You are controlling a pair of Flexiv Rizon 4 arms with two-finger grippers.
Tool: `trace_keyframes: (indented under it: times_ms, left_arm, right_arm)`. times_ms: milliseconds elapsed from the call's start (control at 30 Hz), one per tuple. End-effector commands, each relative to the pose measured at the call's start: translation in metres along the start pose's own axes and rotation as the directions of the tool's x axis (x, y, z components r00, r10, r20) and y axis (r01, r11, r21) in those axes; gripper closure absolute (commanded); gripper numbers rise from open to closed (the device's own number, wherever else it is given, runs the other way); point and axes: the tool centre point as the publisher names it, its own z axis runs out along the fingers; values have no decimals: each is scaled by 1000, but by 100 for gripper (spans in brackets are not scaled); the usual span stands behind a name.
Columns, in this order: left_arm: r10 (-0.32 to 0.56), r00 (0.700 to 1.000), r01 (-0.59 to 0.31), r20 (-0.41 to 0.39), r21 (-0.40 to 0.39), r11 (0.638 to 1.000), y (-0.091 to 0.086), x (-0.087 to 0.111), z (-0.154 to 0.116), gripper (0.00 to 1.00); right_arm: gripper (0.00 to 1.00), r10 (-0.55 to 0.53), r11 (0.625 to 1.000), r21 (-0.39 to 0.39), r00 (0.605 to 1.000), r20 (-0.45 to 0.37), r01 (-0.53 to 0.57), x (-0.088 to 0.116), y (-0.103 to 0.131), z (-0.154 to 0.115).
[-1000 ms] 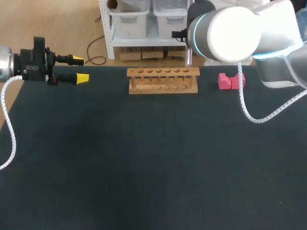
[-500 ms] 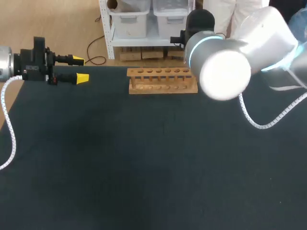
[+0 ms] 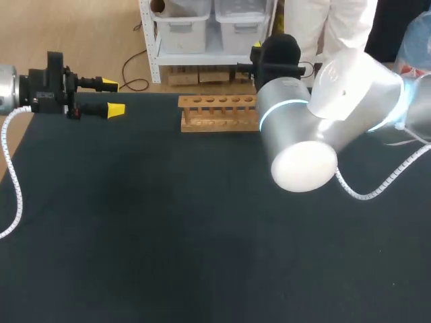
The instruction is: Grasp the test tube, adjust it, and insert it.
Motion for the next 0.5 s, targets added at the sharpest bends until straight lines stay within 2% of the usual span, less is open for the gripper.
trace_keyframes:
  times_ms: [33,200,500]
  left_arm:
    - [3,1000,-3,5,-3,1000,-1,1,0,0]
    - [3,1000,-3,5,-3,1000,-1,1,0,0]
    - [3,1000,-3,5,-3,1000,-1,1,0,0]
  right_arm:
    - [100,72,994,-100,915,397,-35,-4,-11,-3]
    - [100,56,995,-103,918,393,-17,-7,-11,-5]
    - [100,10,992,-117,917,399,40,3,-3,-6]
